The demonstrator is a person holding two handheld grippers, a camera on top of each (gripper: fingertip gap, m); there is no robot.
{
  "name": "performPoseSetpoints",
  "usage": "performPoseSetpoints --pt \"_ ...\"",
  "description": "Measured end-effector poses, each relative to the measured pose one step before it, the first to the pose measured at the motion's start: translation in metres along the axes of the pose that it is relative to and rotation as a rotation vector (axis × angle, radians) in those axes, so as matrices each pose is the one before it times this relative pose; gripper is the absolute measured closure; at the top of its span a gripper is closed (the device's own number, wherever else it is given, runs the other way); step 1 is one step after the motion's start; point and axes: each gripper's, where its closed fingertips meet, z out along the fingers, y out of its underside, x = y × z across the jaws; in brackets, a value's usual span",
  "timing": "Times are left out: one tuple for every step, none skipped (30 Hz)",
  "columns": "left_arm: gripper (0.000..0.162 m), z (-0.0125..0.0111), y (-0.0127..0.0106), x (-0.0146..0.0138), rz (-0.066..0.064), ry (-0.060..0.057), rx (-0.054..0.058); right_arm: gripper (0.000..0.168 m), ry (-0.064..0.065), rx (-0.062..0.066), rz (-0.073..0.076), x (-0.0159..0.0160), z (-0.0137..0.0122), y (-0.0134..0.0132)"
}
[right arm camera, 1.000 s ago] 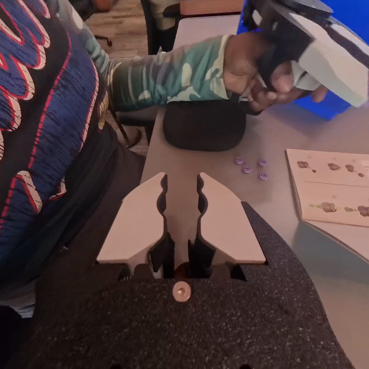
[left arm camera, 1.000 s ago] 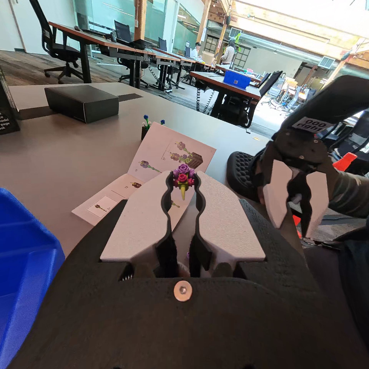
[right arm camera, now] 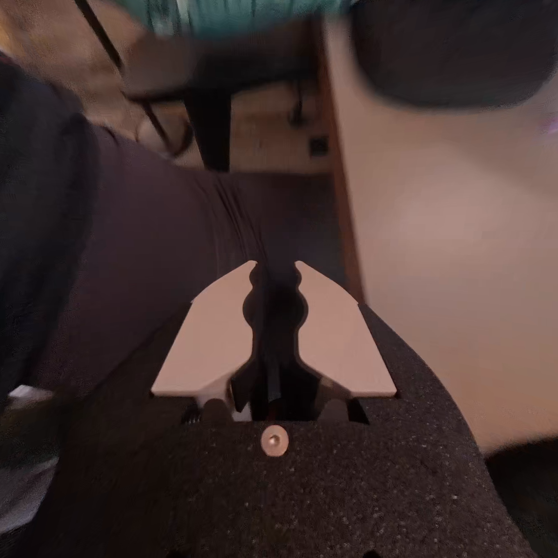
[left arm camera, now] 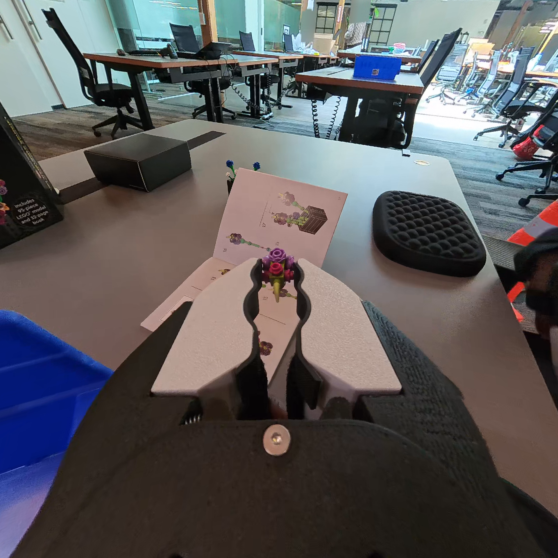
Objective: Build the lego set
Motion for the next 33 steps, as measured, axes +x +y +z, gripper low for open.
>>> performPoseSetpoints --pt "0.142 -0.00125 -0.00043 -0.00101 0.0041 -0.006 0.0041 0.148 0.0197 -0.0721 0.0014 -0.00269 0.01446 0.0148" --pt "0.142 -0.00143 -0.00053 -0.00153 0.0012 -0.0077 0.0059 0.148 0.0321 -0.0611 0.0074 0.0015 0.01412 0.014" --pt "0.142 -0.00154 -0.00057 -0.00192 -0.0037 -0.0074 0.0061 0.145 0.0302 -0.058 0.014 0.00383 0.01376 0.0137" --pt "0.142 -0.0013 -0.00072 -0.00173 -0.0071 -0.0055 0.0058 0.142 0.0335 -0.057 0.0094 0.00604 0.01317 0.01289" --pt "0.142 -0.00122 -0.00073 -0.0015 -0.0074 -0.0034 0.0057 0.145 0.0012 -0.0492 -0.0197 0.00036 0.01175 0.00983" --pt "0.142 -0.00101 -0.00065 -0.0011 -0.0047 -0.0021 0.0047 0.145 0.0008 -0.0514 -0.0181 -0.00082 0.01029 0.00774" --pt "0.142 -0.00094 -0.0002 -0.00106 -0.0003 -0.0026 0.0018 0.144 -0.0263 -0.0698 -0.0151 -0.00435 0.00916 0.00893" --pt "0.142 -0.00053 0.00035 -0.00149 0.0023 -0.0053 -0.0008 0.143 -0.0262 -0.0779 -0.0155 -0.00375 0.00699 0.00868" --pt "0.142 -0.0003 0.00064 -0.00181 0.0008 -0.0062 -0.002 0.142 -0.0023 -0.0349 -0.0173 -0.00019 0.00242 0.00275" --pt "0.142 0.00008 0.00121 -0.00156 -0.0032 -0.0032 -0.0042 0.143 -0.0144 -0.0153 -0.0049 -0.00149 -0.00049 0.00094" --pt "0.142 0.00026 0.00177 -0.00118 -0.006 -0.0013 -0.0067 0.143 -0.0252 -0.0232 0.0082 -0.00235 -0.00086 0.00288" --pt "0.142 0.00047 0.00174 -0.00098 -0.005 -0.0014 -0.0076 0.143 -0.0263 -0.0301 0.0026 -0.00232 -0.00051 0.00464" --pt "0.142 0.00062 0.00179 -0.00074 -0.0017 -0.0014 -0.0081 0.144 -0.0135 -0.0312 -0.0091 -0.0009 0.00071 0.00521" --pt "0.142 0.00063 0.00155 -0.00016 0.001 0.0002 -0.0084 0.148 0.0002 -0.0122 -0.0256 0.00002 0.00176 0.00218" --pt "0.142 0.00065 0.0011 0.00037 0.0024 0.0022 -0.007 0.152 0.0048 -0.0027 -0.0378 -0.00016 0.00227 -0.0006" --pt "0.142 0.0005 0.00062 0.00041 0.0026 0.002 -0.0043 0.156 0.0017 -0.0128 -0.0316 -0.0003 0.00236 -0.00079" --pt "0.142 0.00006 0.00007 0.00024 0.0017 0.0015 -0.0006 0.156 0.0003 -0.017 -0.0278 0.00004 0.00125 -0.00079" --pt "0.142 -0.00022 -0.00033 0.00029 0.0007 0.0013 0.0035 0.156 -0.0031 -0.0017 -0.0264 0.0004 -0.00041 -0.00169" --pt "0.142 -0.00042 -0.00073 0.0001 -0.0004 0.0011 0.0062 0.156 -0.0071 0.0179 0.0023 0.00034 -0.00172 -0.00236" --pt "0.142 -0.00035 -0.00069 0.00005 -0.0012 0.0013 0.0065 0.156 0.002 0.0302 0.0249 0.00145 -0.00348 -0.00279" --pt "0.142 -0.00033 -0.00064 0.0002 -0.0016 0.0019 0.0051 0.156 0.0052 0.0401 0.0231 0.00074 -0.00657 -0.00382" --pt "0.142 -0.00008 -0.00052 0.00023 -0.0012 0.0022 0.0036 0.156 0.006 0.0466 0.0189 -0.00021 -0.01013 -0.00603" --pt "0.142 0.00005 -0.00045 0.00021 -0.0004 0.0019 0.002 0.156 0.0013 0.0478 0.0091 -0.00176 -0.01279 -0.00823" --pt "0.142 0.00002 -0.00035 0.00026 0.0007 0.0012 0.0013 0.156 0.0011 0.0552 -0.0013 -0.00192 -0.01482 -0.01121" --pt "0.142 -0.00006 -0.00028 0.0004 0.0008 -0.0004 0.0028 0.156 0.003 0.0621 -0.0056 -0.00069 -0.016 -0.01423" --pt "0.142 -0.00025 -0.00055 0.00083 0.0002 -0.0015 0.0066 0.156 0.0051 0.0679 -0.0084 0.00192 -0.01691 -0.01682" --pt "0.142 -0.00027 -0.00115 0.00169 0.0013 -0.0004 0.0113 0.156 0.0129 0.0812 -0.0115 0.00557 -0.01702 -0.01974" --pt "0.142 -0.00037 -0.00175 0.00221 0.0042 -0.001 0.0151 0.156 0.0201 0.0885 -0.0087 0.00962 -0.01636 -0.02106" --pt "0.142 -0.00025 -0.00188 0.00248 0.0094 -0.0044 0.0172 0.156 0.0213 0.0894 -0.0047 0.01266 -0.01467 -0.02085" --pt "0.142 -0.00027 -0.00161 0.00226 0.0179 -0.0093 0.0164 0.156 0.0278 0.085 0.0022 0.01593 -0.01255 -0.01947" --pt "0.142 -0.00069 -0.0013 0.00171 0.0294 -0.0158 0.0134 0.156 0.0348 0.0786 0.0057 0.01849 -0.01011 -0.01728" --pt "0.142 -0.00128 -0.00151 0.00129 0.0385 -0.0197 0.0136 0.156 0.03 0.0667 0.0058 0.01892 -0.00755 -0.01374" --pt "0.142 -0.00173 -0.00219 0.00193 0.0413 -0.0164 0.0169 0.156 0.0234 0.0483 0.0079 0.01846 -0.0049 -0.00889"
